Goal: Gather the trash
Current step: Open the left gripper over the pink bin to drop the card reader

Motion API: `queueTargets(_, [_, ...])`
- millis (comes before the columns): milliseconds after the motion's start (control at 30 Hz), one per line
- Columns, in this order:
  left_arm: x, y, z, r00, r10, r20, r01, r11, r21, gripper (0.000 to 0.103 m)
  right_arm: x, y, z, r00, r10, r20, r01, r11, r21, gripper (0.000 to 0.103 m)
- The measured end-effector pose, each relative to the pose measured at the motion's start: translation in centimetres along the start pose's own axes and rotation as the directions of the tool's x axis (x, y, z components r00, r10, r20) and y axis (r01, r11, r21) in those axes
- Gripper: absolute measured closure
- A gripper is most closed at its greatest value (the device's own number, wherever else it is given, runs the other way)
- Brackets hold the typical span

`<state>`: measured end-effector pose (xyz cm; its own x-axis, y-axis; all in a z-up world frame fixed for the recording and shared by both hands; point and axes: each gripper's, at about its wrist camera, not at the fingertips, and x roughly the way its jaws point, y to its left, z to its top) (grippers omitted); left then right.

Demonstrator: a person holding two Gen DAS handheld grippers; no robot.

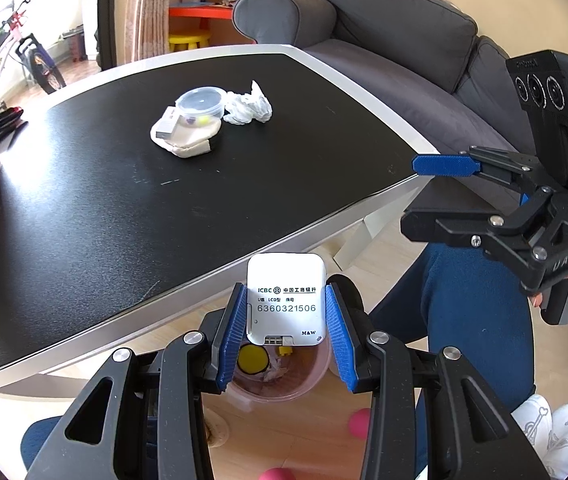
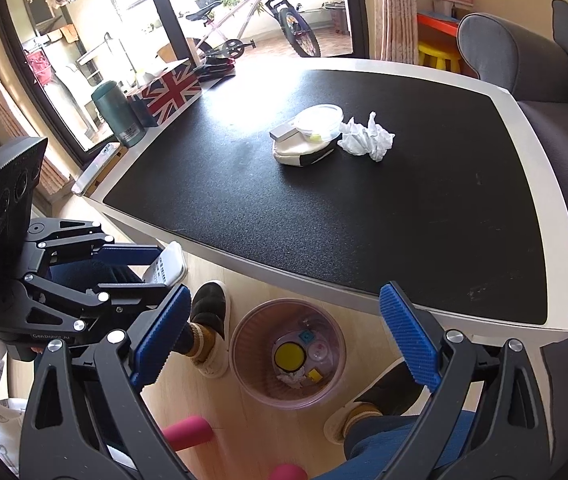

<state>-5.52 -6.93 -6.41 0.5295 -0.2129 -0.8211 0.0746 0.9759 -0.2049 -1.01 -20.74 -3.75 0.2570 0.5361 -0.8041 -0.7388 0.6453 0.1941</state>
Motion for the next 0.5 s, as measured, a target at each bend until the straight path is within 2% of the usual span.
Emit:
queueTargets(133, [0.22, -0.42, 0.19, 1.0, -0.009, -0.01, 0.009, 1.0, 0.017, 0.064, -0.4, -0.34, 0.24, 1.0, -0.006, 0.013, 0.006, 1.0, 0.009, 0.009])
queueTargets(200, [0.35, -0.57, 0.3, 1.0, -0.014, -0.008, 0.014, 1.0, 0.02, 0.057, -0.58, -0.55, 0.37, 1.0, -0.01, 0.02, 0.009, 1.0, 0.013, 0.009])
queueTargets(267, [0.27, -0.56, 0.4, 1.0, -0.023, 0.012, 0.022, 1.0, 0.013, 0.011, -0.78, -0.78, 0.44, 1.0, -0.012, 0.025, 0.012, 1.0, 0.018, 0.009])
queueTargets(300, [0.07, -0.51, 0.42, 0.999, -0.028, 0.032, 0.028, 1.0, 0.009, 0.01, -0.83, -0.83, 0.48, 1.0, -0.014, 0.027, 0.014, 1.0, 0.02, 0.009])
queueTargets(500, [0.14, 0.0, 0.71, 1.0, -0.002, 0.024, 0.002, 1.0, -0.015, 0.007, -0.85, -1.05, 0.38, 0.999, -0.02, 0.025, 0.02, 0.999, 0.026, 0.009])
